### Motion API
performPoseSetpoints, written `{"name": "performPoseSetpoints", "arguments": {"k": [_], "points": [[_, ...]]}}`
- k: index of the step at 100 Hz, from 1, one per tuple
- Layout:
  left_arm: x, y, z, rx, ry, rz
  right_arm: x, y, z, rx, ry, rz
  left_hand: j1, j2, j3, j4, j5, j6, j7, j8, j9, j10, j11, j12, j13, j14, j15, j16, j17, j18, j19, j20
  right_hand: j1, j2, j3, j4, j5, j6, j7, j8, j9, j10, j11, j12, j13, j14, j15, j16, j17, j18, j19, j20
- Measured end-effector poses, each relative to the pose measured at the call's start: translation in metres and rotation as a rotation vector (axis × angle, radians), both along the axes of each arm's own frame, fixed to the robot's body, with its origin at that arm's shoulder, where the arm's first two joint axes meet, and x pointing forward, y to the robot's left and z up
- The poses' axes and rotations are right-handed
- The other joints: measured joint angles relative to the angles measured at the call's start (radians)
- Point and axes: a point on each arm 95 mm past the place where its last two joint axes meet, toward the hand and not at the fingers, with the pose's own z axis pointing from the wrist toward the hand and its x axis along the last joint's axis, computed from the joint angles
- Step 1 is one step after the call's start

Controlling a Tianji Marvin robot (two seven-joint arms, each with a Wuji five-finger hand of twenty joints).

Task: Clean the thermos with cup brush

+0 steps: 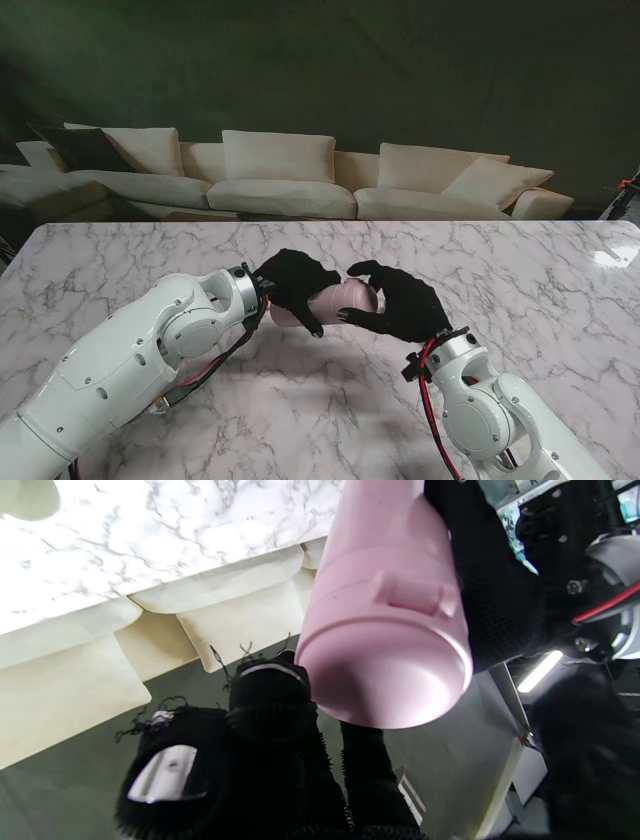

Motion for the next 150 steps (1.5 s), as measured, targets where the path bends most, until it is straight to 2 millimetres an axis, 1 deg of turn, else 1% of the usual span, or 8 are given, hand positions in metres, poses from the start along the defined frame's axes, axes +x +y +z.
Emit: {"name": "performPoseSetpoints", "arguments": {"k": [36, 55, 66, 83, 97, 118, 141, 150], "points": [[0.000, 0.000, 0.000, -0.002, -0.001, 0.000, -0.007, -0.003, 0.000, -0.104, 0.002, -0.034, 0.000, 0.000, 0.000, 0.000, 0.000, 0.000, 0.000, -0.001, 0.000, 0.000, 0.001, 0.000, 0.000, 0.002, 0.000, 0.007, 0.000, 0.001, 0.000, 0.000, -0.144, 0.151, -0.125, 0.012, -0.004, -0.112, -0.154, 0.008, -0.125, -0.063, 0.016, 0.026, -0.109, 0.055, -0.078, -0.038, -0.062, 0.029, 0.003, -0.103], [-0.001, 0.000, -0.001, -0.002, 0.001, 0.002, -0.008, -0.005, 0.001, -0.144, 0.034, -0.055, 0.000, 0.000, 0.000, -0.009, 0.000, -0.004, -0.002, -0.005, 0.000, 0.000, 0.015, 0.002, 0.000, 0.007, 0.000, 0.017, 0.000, 0.006, 0.000, 0.000, -0.157, 0.151, -0.116, 0.012, 0.039, -0.105, -0.174, 0.020, -0.206, -0.067, 0.017, 0.004, -0.183, 0.088, -0.109, -0.039, -0.114, 0.049, 0.003, -0.104], [0.000, 0.001, 0.000, -0.008, -0.004, 0.004, -0.009, -0.007, -0.001, -0.181, 0.062, -0.046, 0.000, 0.000, 0.000, -0.009, 0.000, -0.004, -0.003, -0.007, 0.000, 0.000, 0.015, 0.003, 0.000, 0.007, 0.000, 0.016, 0.000, 0.006, 0.000, 0.000, -0.161, 0.080, -0.062, 0.012, -0.129, -0.111, -0.197, 0.072, -0.326, -0.091, -0.025, -0.044, -0.302, 0.099, -0.192, -0.034, -0.232, 0.061, -0.030, -0.084], [0.000, 0.002, 0.002, -0.014, -0.010, 0.005, -0.011, -0.011, -0.003, -0.278, 0.015, 0.033, 0.000, 0.000, 0.000, -0.009, 0.000, -0.004, -0.003, -0.007, 0.000, 0.000, 0.015, 0.003, 0.000, 0.007, 0.000, 0.014, 0.000, 0.006, 0.001, 0.000, 0.081, -0.153, -0.043, 0.021, -0.259, -0.136, -0.266, 0.073, -0.476, -0.130, -0.160, -0.186, -0.546, 0.105, -0.485, -0.105, -0.532, 0.161, -0.315, -0.023], [0.000, 0.002, 0.002, -0.014, -0.010, 0.004, -0.011, -0.012, -0.004, -0.317, -0.050, 0.068, 0.000, 0.000, 0.000, -0.009, 0.000, -0.004, -0.003, -0.007, 0.000, 0.000, 0.015, 0.003, 0.000, 0.007, 0.000, 0.014, 0.000, 0.006, 0.001, 0.000, 0.301, -0.244, 0.012, 0.051, -0.269, -0.170, -0.252, 0.079, -0.495, -0.147, -0.180, -0.233, -0.566, 0.088, -0.559, -0.142, -0.572, 0.125, -0.434, -0.002], [-0.001, 0.001, 0.002, -0.019, -0.010, -0.001, -0.007, -0.010, -0.005, -0.252, -0.067, 0.067, 0.000, 0.000, 0.000, -0.009, 0.000, -0.004, -0.003, -0.006, 0.000, 0.000, 0.015, 0.003, 0.000, 0.007, 0.000, 0.013, 0.000, 0.006, 0.001, 0.000, 0.403, -0.308, 0.360, 0.042, -0.237, -0.234, -0.049, 0.098, -0.315, -0.151, -0.107, -0.184, -0.366, 0.018, -0.439, -0.108, -0.376, 0.005, -0.389, 0.000], [0.000, 0.003, 0.002, -0.019, -0.011, 0.001, -0.004, -0.004, -0.006, -0.143, -0.101, 0.020, 0.001, -0.012, -0.001, -0.010, 0.000, -0.014, -0.003, -0.001, -0.010, 0.001, -0.001, 0.001, -0.016, 0.013, -0.030, -0.006, -0.001, 0.007, 0.001, 0.000, 0.343, -0.364, 0.220, -0.119, -0.017, -0.173, 0.004, 0.069, 0.065, -0.105, -0.108, -0.159, -0.039, -0.008, -0.230, -0.044, -0.086, 0.013, -0.156, 0.028], [0.000, 0.003, 0.002, -0.018, -0.011, -0.001, -0.003, -0.001, -0.007, -0.102, -0.110, 0.005, 0.009, -0.029, -0.001, -0.010, 0.000, -0.021, -0.002, 0.005, -0.011, 0.001, -0.013, -0.009, -0.020, 0.014, -0.038, -0.014, -0.001, 0.007, 0.001, 0.000, 0.263, -0.263, 0.117, -0.129, 0.078, -0.077, 0.004, -0.047, 0.289, -0.075, -0.099, -0.103, -0.001, 0.001, -0.098, -0.004, -0.024, 0.042, -0.070, 0.000]]}}
